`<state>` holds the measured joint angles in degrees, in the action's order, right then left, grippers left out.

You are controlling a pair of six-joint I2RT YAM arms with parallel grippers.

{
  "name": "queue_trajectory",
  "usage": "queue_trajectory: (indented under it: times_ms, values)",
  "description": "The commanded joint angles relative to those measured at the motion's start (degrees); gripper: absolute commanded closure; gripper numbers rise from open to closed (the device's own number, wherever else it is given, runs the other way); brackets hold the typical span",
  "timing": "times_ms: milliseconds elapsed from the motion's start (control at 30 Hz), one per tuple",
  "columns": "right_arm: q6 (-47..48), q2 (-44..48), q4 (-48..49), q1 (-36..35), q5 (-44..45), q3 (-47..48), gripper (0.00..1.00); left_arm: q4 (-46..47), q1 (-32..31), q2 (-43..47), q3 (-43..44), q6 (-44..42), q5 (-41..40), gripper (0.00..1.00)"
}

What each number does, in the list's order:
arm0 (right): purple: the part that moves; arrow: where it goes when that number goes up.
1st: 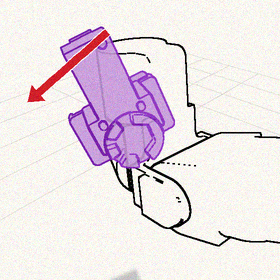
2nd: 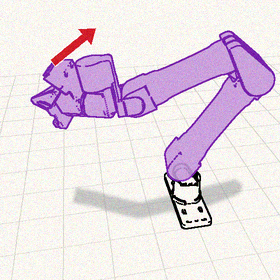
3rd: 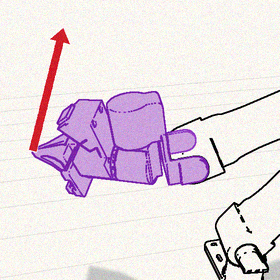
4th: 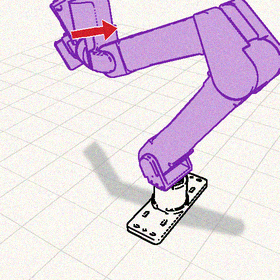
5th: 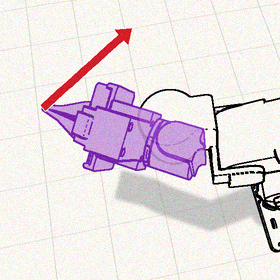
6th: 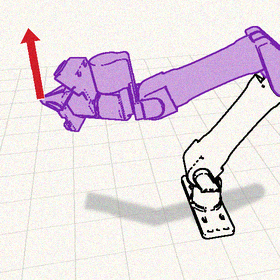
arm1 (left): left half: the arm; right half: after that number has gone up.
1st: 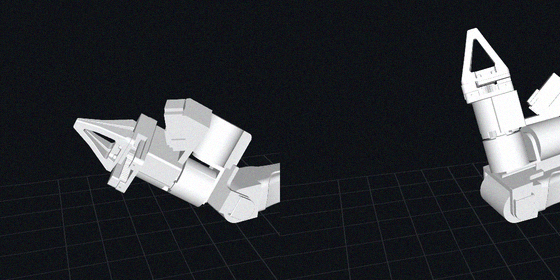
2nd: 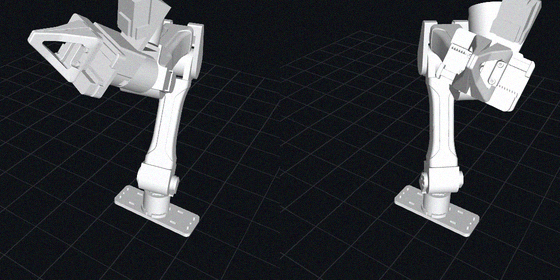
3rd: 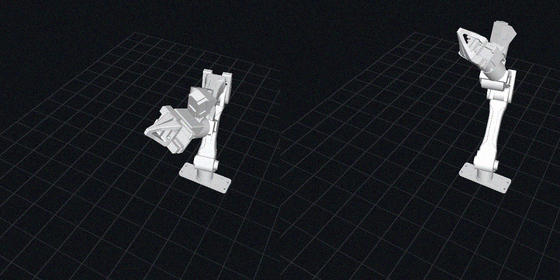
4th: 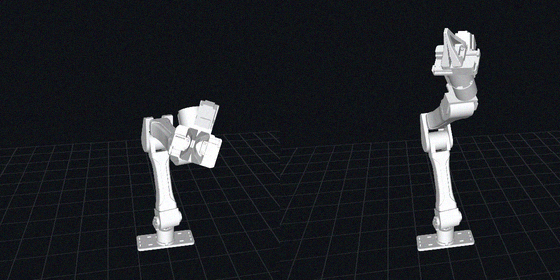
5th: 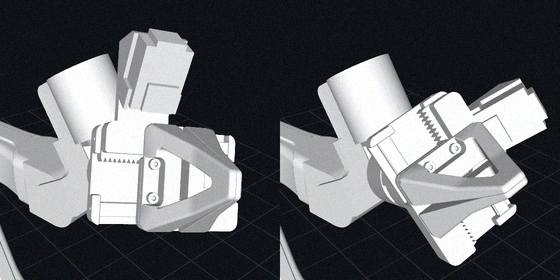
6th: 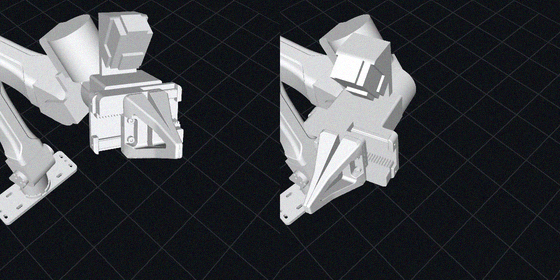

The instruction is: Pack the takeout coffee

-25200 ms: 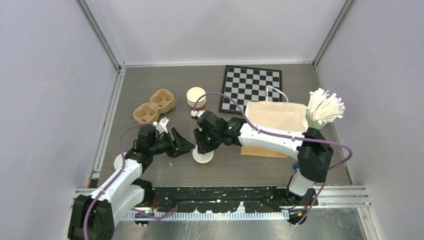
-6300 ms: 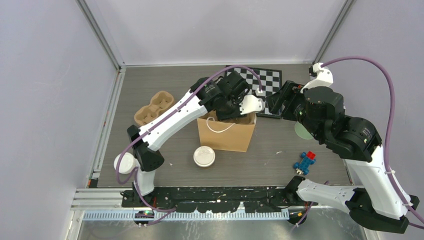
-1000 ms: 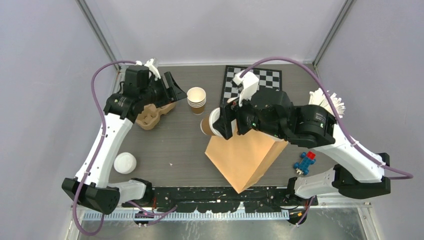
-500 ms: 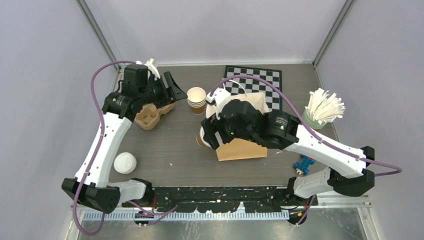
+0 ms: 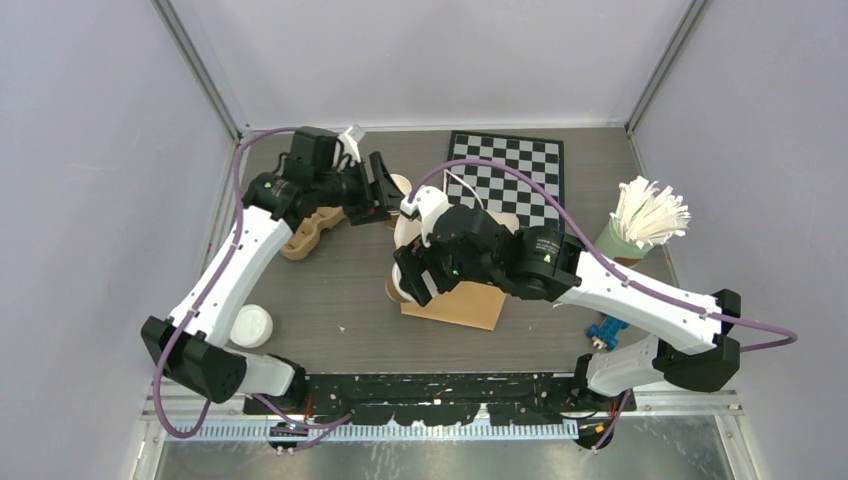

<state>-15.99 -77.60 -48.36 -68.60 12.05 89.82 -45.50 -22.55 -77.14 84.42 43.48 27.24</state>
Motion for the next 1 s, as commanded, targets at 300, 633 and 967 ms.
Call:
queue_trajectory:
  times_ms: [300,633,967]
  values:
    - [-2.3,3.3,3.3,0.1,-1.4,-1.5,0.24,-12.0,-5.5,-3.2,7.8,-7.8,-5.7,0.46]
    - [-5.2,5.4,4.3,0.2,-3.3,-3.6,0.24,-10.6,-6.9,-2.4,4.9,-8.8,-3.5,0.80]
    - [-11.0,7.0,3.3,0.1,-19.6,-4.2,0.24,3.1,-6.9,3.7,-1.7,1.0,-5.3,1.00]
